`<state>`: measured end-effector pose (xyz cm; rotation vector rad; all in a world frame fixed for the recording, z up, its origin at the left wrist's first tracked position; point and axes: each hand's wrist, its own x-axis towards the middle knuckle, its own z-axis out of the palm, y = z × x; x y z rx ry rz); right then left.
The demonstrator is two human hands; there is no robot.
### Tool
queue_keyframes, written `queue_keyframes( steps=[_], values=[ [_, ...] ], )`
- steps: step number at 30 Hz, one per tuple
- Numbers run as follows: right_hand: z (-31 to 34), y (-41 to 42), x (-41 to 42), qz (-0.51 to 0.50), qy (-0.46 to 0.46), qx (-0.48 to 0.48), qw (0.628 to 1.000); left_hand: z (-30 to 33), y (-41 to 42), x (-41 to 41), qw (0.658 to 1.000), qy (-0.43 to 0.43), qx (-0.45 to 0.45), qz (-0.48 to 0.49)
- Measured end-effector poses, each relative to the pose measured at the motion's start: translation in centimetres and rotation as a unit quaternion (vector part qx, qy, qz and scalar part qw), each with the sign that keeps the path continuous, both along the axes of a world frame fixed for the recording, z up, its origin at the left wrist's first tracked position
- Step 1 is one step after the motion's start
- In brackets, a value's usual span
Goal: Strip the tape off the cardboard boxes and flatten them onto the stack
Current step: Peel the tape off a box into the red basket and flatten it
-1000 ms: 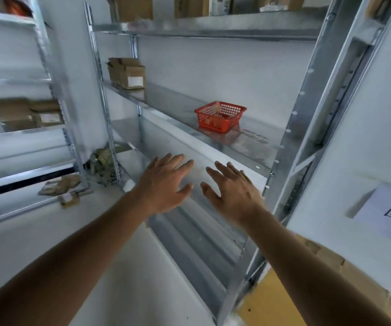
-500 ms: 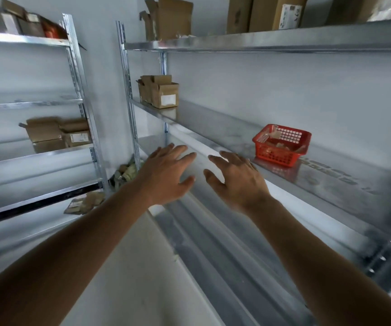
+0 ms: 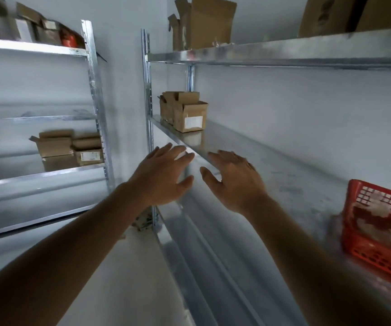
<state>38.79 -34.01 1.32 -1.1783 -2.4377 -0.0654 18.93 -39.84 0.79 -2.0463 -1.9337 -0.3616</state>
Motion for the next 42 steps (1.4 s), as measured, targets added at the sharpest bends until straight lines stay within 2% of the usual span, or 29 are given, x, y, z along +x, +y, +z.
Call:
queue_keyframes(
  steps=[5,11,19,30,38,42],
  values=[
    [0.8,8.9,-7.0,0.009,0.015,0.007,1.000,0.7,8.1,-7.0,1.000,-0.010,0.027,0.005],
    [0.0,17.9,-15.7,-0.034,-0.011,0.025,0.999,-0.3,18.1,-16.7,0.999,-0.003,0.044,-0.031],
    [-0.4,29.3,-25.4,-0.084,-0.032,-0.039,0.995,0.4,32.1,-29.2,0.994,0.004,0.044,-0.096],
    [0.7,44.3,-33.9,-0.121,-0.017,-0.007,0.993,-1.4,49.7,-35.6,0.989,-0.016,0.023,-0.144],
    [1.4,51.6,-36.9,-0.129,-0.067,0.083,0.986,-3.1,57.4,-37.5,0.977,-0.054,0.037,-0.205],
    [1.7,52.3,-37.8,-0.163,-0.132,0.111,0.972,-4.4,59.8,-38.6,0.965,-0.073,0.034,-0.249]
  ],
)
